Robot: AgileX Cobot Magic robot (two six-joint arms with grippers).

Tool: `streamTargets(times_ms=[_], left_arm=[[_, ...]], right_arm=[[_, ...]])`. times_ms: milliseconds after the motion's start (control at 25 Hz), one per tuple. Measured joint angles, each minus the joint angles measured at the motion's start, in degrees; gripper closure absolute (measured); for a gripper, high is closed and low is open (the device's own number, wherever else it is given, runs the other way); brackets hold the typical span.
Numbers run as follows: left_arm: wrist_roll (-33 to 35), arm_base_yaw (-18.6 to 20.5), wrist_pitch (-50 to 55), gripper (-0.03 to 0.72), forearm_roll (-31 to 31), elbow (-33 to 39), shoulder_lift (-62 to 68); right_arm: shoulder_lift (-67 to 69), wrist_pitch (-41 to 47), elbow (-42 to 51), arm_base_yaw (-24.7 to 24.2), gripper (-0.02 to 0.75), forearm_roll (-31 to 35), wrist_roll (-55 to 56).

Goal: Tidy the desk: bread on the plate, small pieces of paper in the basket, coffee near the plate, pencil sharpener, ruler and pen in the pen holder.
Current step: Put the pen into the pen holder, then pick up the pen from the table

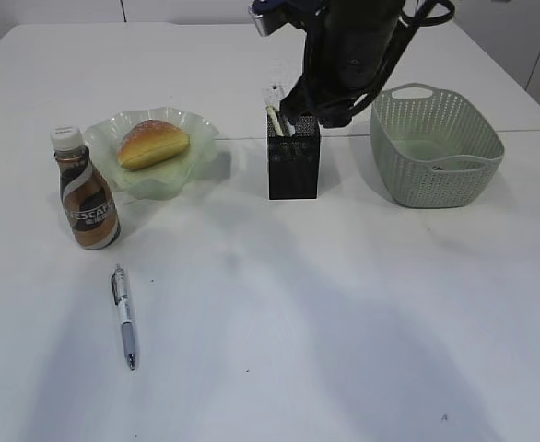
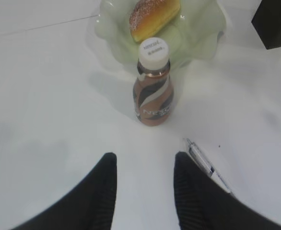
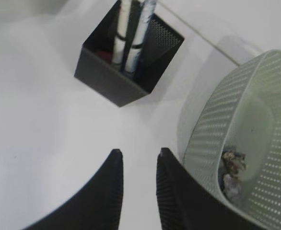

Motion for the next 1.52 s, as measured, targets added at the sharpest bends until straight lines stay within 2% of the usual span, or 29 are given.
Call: streamTargets(times_ms=[40, 120, 280, 480, 680, 760, 1120, 1200, 1520], left_arm=[[0.00, 0.00, 0.64, 0.412, -0.27, 0.00, 0.00], [0.00, 0.00, 2.42, 0.412, -0.68, -0.12, 0.00], [0.00, 0.00, 5.26, 0.409, -2.70, -0.47, 0.00], [0.00, 0.00, 7.69, 0.400, -5.32, -0.50, -0.78], [0.00, 0.00, 8.76, 0.392, -8.71, -0.50, -1.80], [0.00, 0.00, 9.11, 0.356, -10.03, -0.50, -1.88], [-0.20, 0.00, 10.59, 0.351, -12.81, -0.50, -1.88], [-0.20, 0.00, 11.09, 0.349, -14.00, -0.50, -1.88], [-4.05, 0.00, 13.37, 0.340, -14.95, -0.96, -0.70]], right_arm=[[0.00, 0.00, 0.00, 0.00, 0.528, 0.00, 0.00], [-2.14, 5.84, 0.00, 0.00, 0.528, 4.61, -3.60], [-5.13, 11.11, 0.00, 0.00, 0.528, 11.04, -8.06], [-9.39, 12.29, 0.00, 0.00, 0.528, 18.91, -10.38], [-13.78, 12.98, 0.00, 0.00, 0.528, 22.68, -10.50], [-15.84, 13.08, 0.34, 0.00, 0.528, 23.80, -10.50], [-27.59, 13.23, 9.24, 0.00, 0.528, 23.39, -9.90], [-31.33, 13.23, 16.27, -0.23, 0.528, 20.07, -7.52], [-38.38, 13.23, 33.50, -5.30, 0.528, 19.69, -6.81]])
